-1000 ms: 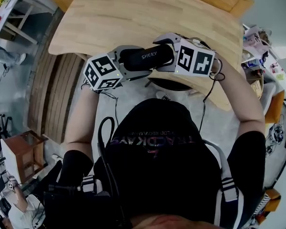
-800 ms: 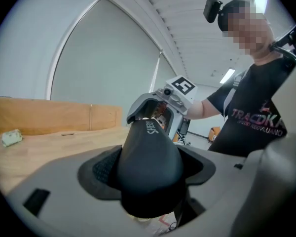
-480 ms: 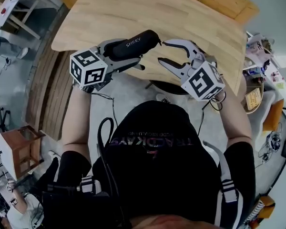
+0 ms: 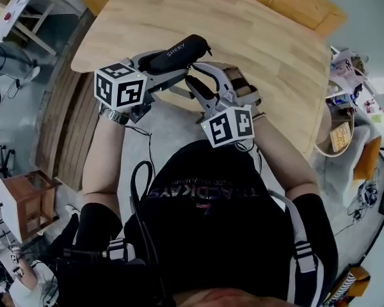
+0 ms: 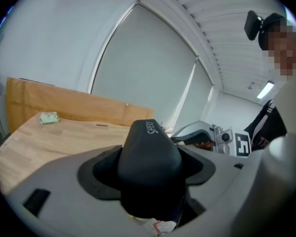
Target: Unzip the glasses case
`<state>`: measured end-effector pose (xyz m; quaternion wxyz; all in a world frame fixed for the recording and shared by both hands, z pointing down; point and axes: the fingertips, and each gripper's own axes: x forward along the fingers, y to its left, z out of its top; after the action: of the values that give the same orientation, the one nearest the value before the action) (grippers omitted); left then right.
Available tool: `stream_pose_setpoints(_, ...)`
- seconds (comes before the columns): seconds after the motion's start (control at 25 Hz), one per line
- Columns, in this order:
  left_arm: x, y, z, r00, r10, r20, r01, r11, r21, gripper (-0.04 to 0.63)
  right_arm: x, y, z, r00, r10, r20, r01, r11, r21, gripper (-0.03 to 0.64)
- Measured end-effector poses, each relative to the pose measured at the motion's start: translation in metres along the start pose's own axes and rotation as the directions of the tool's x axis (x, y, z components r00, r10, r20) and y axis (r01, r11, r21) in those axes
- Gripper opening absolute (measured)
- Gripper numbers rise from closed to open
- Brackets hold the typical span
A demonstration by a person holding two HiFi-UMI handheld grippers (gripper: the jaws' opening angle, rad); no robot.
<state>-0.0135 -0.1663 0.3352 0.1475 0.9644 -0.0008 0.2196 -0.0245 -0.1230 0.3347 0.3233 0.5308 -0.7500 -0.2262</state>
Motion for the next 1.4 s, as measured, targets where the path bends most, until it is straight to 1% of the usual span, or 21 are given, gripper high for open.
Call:
stream_pose_setpoints(0.16,0.004,0.003,-0.003,1.000,0.022,-0.011,-0.022,0.999,-0.034,0.345,0.007,-0.005,-0.005,0.994,-0.102,-0.034,0.101,0.994,-0.032,0.150)
stream_pose_setpoints(0.24,0.006,0.004,-0.004,1.000,0.025,-0.002,-0.025,0.998,-0.066,0.345,0.009,-0.006,-0.007,0.990,-0.132,-0.043,0.130,0.990,-0.047,0.138)
stream_pose_setpoints(0.36,0.007,0.007,-0.005,1.000,0.018,0.015,-0.016,0.993,-0.121,0.344,0.009,-0.007,-0.011,0.986,-0.158,-0.047,0.155,0.986,-0.052,0.095)
stream_pose_setpoints(0.44,0.007,0.006,-0.008,1.000,0.008,0.017,-0.005,0.990,-0.142,0.344,0.008,-0.007,-0.013,0.986,-0.163,-0.046,0.162,0.986,-0.039,0.055)
stream_pose_setpoints(0.48,0.007,0.006,-0.009,1.000,0.002,0.019,0.001,0.989,-0.147,0.345,0.006,-0.008,-0.013,0.986,-0.164,-0.043,0.162,0.986,-0.028,0.049)
stream_pose_setpoints(0.6,0.009,0.003,-0.011,0.999,-0.013,0.030,0.017,0.987,-0.157,0.345,0.003,-0.008,-0.013,0.986,-0.160,-0.040,0.160,0.987,-0.001,0.044)
stream_pose_setpoints(0.76,0.010,0.003,-0.012,1.000,-0.019,0.020,0.021,0.989,-0.143,0.345,0.002,-0.007,-0.015,0.989,-0.140,-0.043,0.140,0.990,-0.003,0.038)
stream_pose_setpoints(0.84,0.009,0.004,-0.012,0.999,-0.034,0.034,0.040,0.982,-0.185,0.345,0.000,-0.009,-0.015,0.989,-0.140,-0.041,0.140,0.990,-0.001,0.019)
stream_pose_setpoints(0.92,0.010,0.003,-0.013,0.996,-0.059,0.064,0.074,0.965,-0.252,0.345,-0.001,-0.011,-0.015,0.990,-0.137,-0.038,0.138,0.990,0.036,0.020)
stream_pose_setpoints(0.96,0.011,0.002,-0.015,0.995,-0.065,0.072,0.082,0.960,-0.267,0.344,-0.001,-0.011,-0.016,0.991,-0.130,-0.038,0.133,0.989,0.060,0.020)
stream_pose_setpoints(1.0,0.012,0.001,-0.016,0.995,-0.063,0.073,0.080,0.961,-0.264,0.345,-0.001,-0.011,-0.016,0.992,-0.122,-0.038,0.125,0.989,0.080,0.020)
stream_pose_setpoints(1.04,0.012,0.002,-0.017,0.996,-0.055,0.070,0.071,0.967,-0.246,0.344,0.000,-0.010,-0.016,0.993,-0.112,-0.038,0.115,0.989,0.097,0.020)
stream_pose_setpoints(1.08,0.011,0.002,-0.016,0.997,-0.044,0.067,0.058,0.976,-0.209,0.344,0.000,-0.009,-0.016,0.994,-0.101,-0.036,0.104,0.988,0.113,0.019)
stream_pose_setpoints(1.12,0.010,0.002,-0.014,0.997,-0.030,0.065,0.040,0.987,-0.153,0.345,0.000,-0.009,-0.016,0.995,-0.089,-0.033,0.093,0.987,0.128,0.020)
stream_pose_setpoints(1.16,0.008,0.002,-0.012,0.998,-0.014,0.068,0.019,0.997,-0.081,0.345,0.000,-0.008,-0.016,0.997,-0.076,-0.030,0.079,0.986,0.146,0.018)
stream_pose_setpoints(1.2,0.006,0.001,-0.009,0.997,0.003,0.076,-0.003,1.000,0.000,0.345,-0.001,-0.008,-0.016,0.998,-0.060,-0.026,0.064,0.984,0.169,0.020)
stream_pose_setpoints(1.24,0.003,0.000,-0.006,0.996,0.016,0.088,-0.023,0.996,0.082,0.344,-0.002,-0.008,-0.016,0.999,-0.042,-0.021,0.046,0.979,0.198,0.020)
stream_pose_setpoints(1.32,-0.004,-0.004,-0.003,0.993,0.025,0.115,-0.050,0.973,0.224,0.344,-0.005,-0.010,-0.015,1.000,-0.007,-0.013,0.010,0.963,0.271,0.018)
stream_pose_setpoints(1.36,-0.007,-0.007,-0.002,0.992,0.016,0.128,-0.050,0.962,0.269,0.344,-0.007,-0.014,-0.017,1.000,0.006,-0.012,-0.002,0.952,0.306,0.019)
stream_pose_setpoints(1.4,-0.010,-0.009,-0.002,0.990,0.000,0.139,-0.041,0.954,0.296,0.342,-0.010,-0.018,-0.019,1.000,0.013,-0.013,-0.008,0.942,0.336,0.018)
